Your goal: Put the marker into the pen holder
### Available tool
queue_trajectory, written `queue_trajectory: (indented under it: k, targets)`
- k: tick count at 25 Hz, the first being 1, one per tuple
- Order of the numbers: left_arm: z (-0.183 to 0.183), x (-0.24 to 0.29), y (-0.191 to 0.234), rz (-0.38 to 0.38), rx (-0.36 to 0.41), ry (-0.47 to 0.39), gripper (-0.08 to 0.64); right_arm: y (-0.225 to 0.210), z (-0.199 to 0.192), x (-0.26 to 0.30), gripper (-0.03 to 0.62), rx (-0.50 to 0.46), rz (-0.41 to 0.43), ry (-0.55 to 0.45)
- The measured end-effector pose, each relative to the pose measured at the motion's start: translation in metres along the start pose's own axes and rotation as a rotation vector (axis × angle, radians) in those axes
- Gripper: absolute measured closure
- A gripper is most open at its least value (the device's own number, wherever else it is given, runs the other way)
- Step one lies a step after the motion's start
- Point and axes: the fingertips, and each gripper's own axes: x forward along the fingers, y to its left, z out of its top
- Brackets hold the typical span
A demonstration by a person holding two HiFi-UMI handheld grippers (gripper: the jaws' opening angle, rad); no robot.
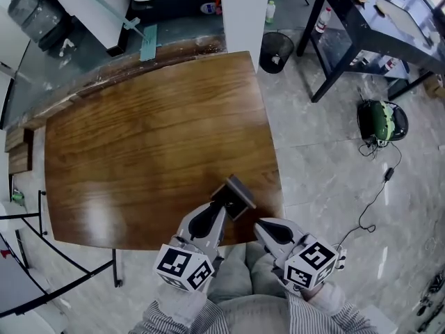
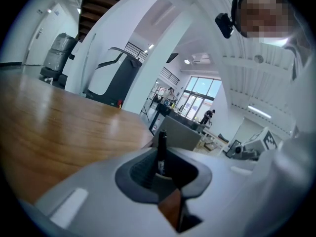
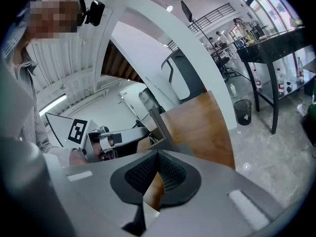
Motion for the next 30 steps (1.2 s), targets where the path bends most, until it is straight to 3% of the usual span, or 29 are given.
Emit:
queue_trajectory:
  k: [21,30]
  targets:
    - [-0.009,0.025,-0.009,-0.004,0.153,0.104,0.508,-0.005,0.007,-0.003,0.593,0.002,0.003,-0.008]
    - [-0.009,0.029,-0.008,0.008,0.170,0.162,0.506,-0.004,0.009,-0.003,0.593,0.003,0.006,-0.019]
